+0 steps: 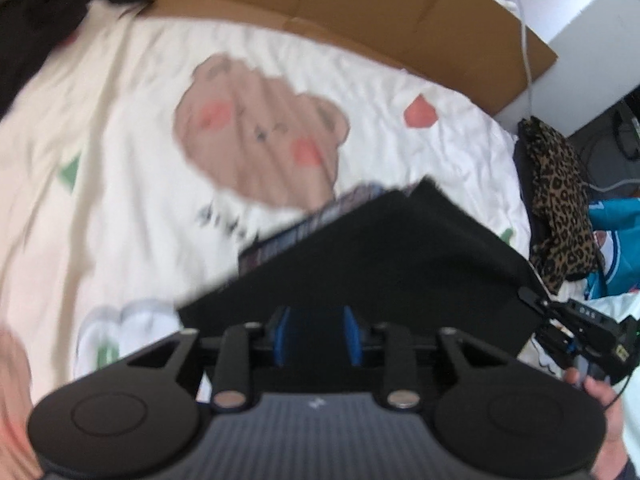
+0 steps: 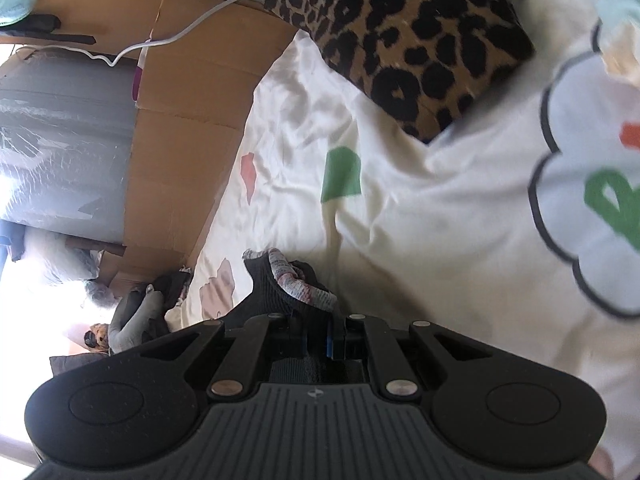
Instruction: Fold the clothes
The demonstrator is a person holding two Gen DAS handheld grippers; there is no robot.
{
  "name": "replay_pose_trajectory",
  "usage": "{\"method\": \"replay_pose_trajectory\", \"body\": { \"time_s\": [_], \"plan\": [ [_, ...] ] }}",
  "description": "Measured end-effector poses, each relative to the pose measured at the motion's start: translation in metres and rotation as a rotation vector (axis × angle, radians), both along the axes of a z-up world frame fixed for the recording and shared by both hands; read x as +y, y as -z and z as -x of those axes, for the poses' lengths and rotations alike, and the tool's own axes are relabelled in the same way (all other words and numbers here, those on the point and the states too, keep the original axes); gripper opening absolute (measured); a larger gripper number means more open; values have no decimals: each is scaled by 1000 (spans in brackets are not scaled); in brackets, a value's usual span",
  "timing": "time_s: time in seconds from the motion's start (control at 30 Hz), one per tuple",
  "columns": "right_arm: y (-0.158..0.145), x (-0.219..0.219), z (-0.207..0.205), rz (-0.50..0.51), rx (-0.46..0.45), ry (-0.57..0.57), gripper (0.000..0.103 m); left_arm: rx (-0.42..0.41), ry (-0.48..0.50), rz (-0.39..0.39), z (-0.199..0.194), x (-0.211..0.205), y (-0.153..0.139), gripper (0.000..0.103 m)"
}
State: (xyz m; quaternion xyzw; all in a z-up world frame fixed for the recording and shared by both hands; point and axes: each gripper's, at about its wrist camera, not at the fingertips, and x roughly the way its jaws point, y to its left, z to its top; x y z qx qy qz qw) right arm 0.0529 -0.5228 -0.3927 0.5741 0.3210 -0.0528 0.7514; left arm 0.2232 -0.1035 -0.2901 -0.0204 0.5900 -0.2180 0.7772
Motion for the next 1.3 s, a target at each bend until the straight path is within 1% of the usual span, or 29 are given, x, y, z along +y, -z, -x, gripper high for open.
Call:
{"method": "replay_pose_trajectory", "body": {
  "time_s": [0.2, 0.3, 0.37, 0.43, 0.5, 0.53, 0.6, 0.7, 0.77, 0.83, 0.93, 1.0, 1.03, 1.1, 1.2, 1.23, 1.3],
  "plan": [
    [-4, -15, -15, 20, 20, -12, 7, -48, 139, -52, -28, -37, -9, 33],
    [-2, -22, -21, 20, 28, -15, 8, -48, 234, -78, -35, -56, -1, 39],
    [6, -23, -20, 2, 34, -9, 13, -38, 304, -109, -38, -73, 6, 40],
    [14, -22, -16, -17, 45, 0, 21, -35, 381, -129, -40, -87, 11, 42],
    [17, -20, -8, -38, 22, 22, 41, -41, 442, -133, -40, -94, 13, 51],
    [18, -18, -4, -44, 12, 25, 42, -49, 461, -134, -39, -94, 13, 55],
    [19, -15, 2, -56, -6, 28, 42, -63, 491, -136, -38, -93, 15, 55],
    [22, -8, 9, -63, 2, 19, 43, -51, 486, -102, -37, -83, 24, 54],
    [26, 0, 11, -55, 25, -10, 43, -41, 439, -72, -38, -69, 31, 54],
    [28, 8, 15, -51, 38, -32, 43, -37, 411, -85, -35, -56, 39, 54],
    [28, 20, 23, -63, 36, -44, 44, -31, 438, -119, -25, -43, 51, 54],
    [30, 28, 28, -82, 39, -50, 44, -11, 424, -122, -25, -31, 61, 54],
    [31, 34, 32, -90, 43, -57, 44, 1, 410, -110, -25, -25, 64, 55],
    [33, 44, 39, -105, 49, -71, 44, 34, 371, -59, -27, -14, 71, 56],
    [37, 61, 51, -150, 57, -87, 44, 105, 306, 26, -28, 0, 79, 55],
    [37, 65, 55, -158, 59, -91, 44, 123, 300, 44, -27, 3, 82, 55],
    [39, 73, 62, -176, 68, -100, 44, 136, 327, 51, -22, 4, 84, 55]
  ]
}}
